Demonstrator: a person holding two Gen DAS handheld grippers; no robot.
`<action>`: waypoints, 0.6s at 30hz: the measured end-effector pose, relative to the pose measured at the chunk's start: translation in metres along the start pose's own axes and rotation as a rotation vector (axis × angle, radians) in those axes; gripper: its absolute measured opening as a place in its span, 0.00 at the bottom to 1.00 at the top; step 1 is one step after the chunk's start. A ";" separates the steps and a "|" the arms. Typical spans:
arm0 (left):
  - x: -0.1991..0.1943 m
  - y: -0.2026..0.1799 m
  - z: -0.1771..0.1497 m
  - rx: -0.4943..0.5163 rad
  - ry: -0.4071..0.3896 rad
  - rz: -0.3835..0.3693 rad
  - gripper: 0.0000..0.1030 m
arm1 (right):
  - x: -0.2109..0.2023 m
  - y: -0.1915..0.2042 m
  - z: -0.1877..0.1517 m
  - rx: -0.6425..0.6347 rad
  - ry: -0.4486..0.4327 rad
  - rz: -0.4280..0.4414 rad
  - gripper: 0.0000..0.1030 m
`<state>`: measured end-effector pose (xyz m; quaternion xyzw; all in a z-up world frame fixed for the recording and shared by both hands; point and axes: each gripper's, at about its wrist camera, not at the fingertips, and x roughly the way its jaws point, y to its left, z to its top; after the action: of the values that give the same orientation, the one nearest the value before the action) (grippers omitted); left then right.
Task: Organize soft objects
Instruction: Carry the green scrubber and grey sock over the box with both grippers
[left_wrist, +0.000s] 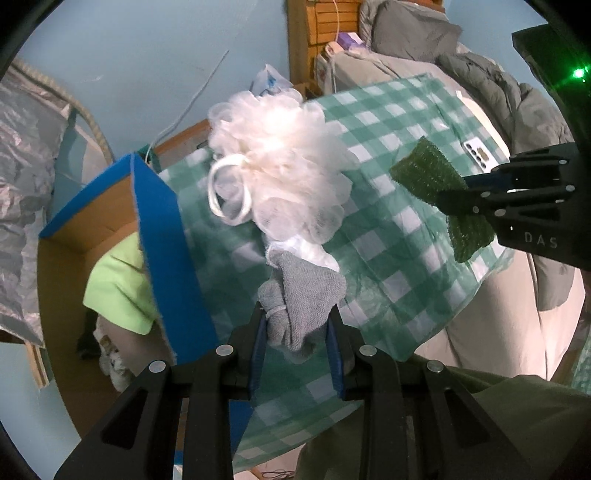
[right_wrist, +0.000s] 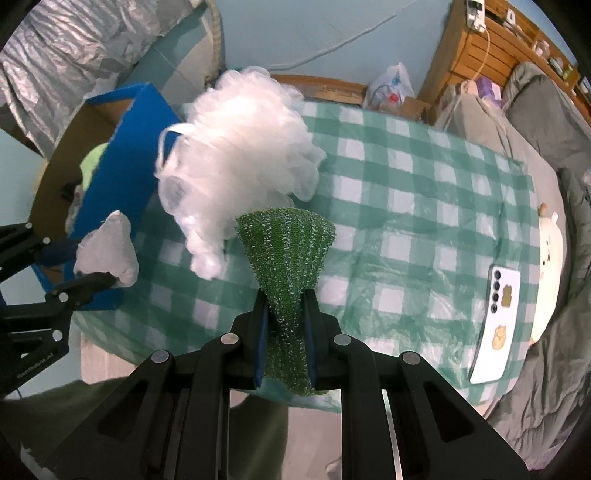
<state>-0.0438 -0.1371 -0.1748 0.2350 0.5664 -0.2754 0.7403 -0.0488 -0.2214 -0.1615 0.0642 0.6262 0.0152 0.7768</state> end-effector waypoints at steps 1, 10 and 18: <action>-0.002 0.002 0.000 -0.002 -0.002 0.001 0.29 | -0.001 0.003 0.003 -0.004 -0.002 0.003 0.14; -0.019 0.031 -0.002 -0.060 -0.024 0.022 0.29 | -0.012 0.031 0.026 -0.047 -0.028 0.028 0.14; -0.028 0.060 -0.010 -0.124 -0.034 0.049 0.29 | -0.017 0.062 0.045 -0.100 -0.048 0.053 0.14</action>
<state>-0.0165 -0.0822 -0.1477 0.1978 0.5639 -0.2257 0.7694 -0.0049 -0.1652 -0.1280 0.0421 0.6038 0.0655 0.7933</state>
